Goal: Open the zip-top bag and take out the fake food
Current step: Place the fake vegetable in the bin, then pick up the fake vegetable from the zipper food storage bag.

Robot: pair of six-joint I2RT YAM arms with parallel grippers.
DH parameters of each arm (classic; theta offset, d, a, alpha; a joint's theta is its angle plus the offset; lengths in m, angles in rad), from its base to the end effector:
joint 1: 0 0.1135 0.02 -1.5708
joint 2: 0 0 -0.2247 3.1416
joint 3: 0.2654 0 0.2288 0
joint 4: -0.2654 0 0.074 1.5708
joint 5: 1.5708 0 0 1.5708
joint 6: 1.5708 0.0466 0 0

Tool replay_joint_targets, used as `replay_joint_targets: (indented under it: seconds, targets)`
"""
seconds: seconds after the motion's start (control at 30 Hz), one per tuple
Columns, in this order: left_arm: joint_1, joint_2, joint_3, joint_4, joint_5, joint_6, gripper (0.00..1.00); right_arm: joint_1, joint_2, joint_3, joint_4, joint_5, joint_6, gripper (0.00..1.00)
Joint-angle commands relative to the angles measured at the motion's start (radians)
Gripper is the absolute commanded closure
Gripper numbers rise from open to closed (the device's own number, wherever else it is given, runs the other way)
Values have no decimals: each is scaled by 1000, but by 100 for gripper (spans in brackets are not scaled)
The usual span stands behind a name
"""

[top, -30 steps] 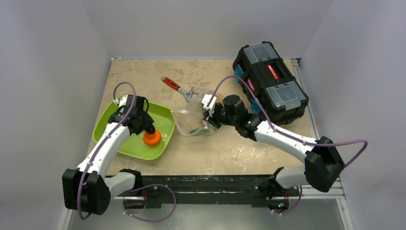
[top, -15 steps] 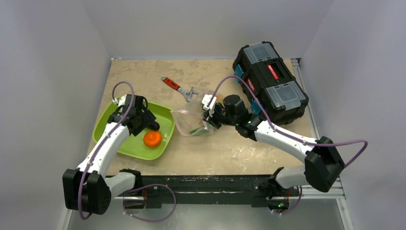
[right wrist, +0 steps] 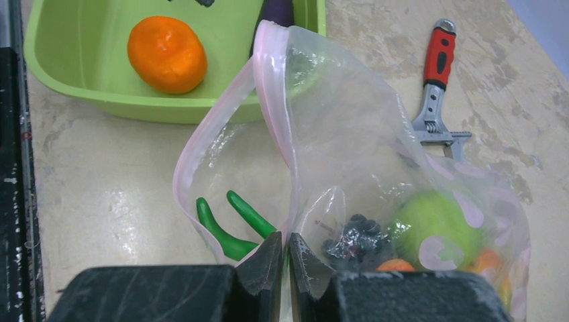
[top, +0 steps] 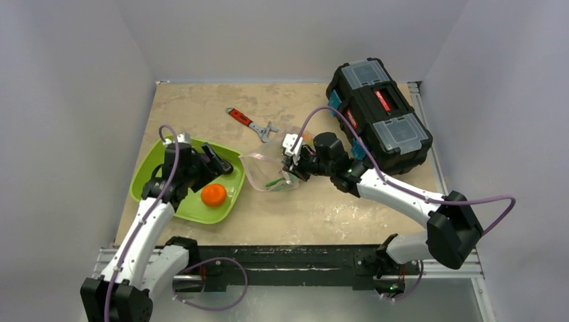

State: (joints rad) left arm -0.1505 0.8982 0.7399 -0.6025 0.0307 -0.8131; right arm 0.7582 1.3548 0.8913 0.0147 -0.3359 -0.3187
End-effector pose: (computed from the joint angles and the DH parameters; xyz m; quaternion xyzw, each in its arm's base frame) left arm 0.1924 -0.0306 0.2306 -0.2932 0.8710 -0.1951 0.3426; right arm 0.2091 0.2191 0.2368 -0.5044 0.6711 0.2525 0.4811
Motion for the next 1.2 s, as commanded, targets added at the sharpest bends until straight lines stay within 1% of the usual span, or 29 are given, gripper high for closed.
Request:
replay_joint_targets:
  seconds: [0.0, 0.17, 0.27, 0.37, 0.47, 0.73, 0.9, 1.0, 1.17]
  targets:
    - [4, -107, -88, 165, 277, 88, 16, -6, -14, -4, 8, -66, -30, 93]
    - [-13, -196, -168, 231, 429, 101, 16, -11, -14, 3, -27, -130, -72, 92]
    - [-77, -221, -187, 252, 465, 116, 18, -15, -14, 15, -71, -168, -101, 91]
    - [-186, -215, -180, 256, 423, 135, 22, -24, -16, 21, -94, -201, -124, 90]
    - [-256, -180, -175, 286, 402, 142, 27, -29, -17, 22, -108, -221, -138, 89]
    - [-371, -87, -175, 379, 344, 125, 38, -47, -21, 17, -113, -246, -150, 89]
    - [-444, -22, -176, 458, 283, 102, 41, -50, -20, 15, -114, -249, -152, 89]
    - [-471, 15, -175, 509, 234, 99, 44, -51, -20, 15, -114, -250, -153, 89]
    - [-496, 84, -168, 585, 192, 103, 48, -53, -19, 14, -111, -253, -154, 89]
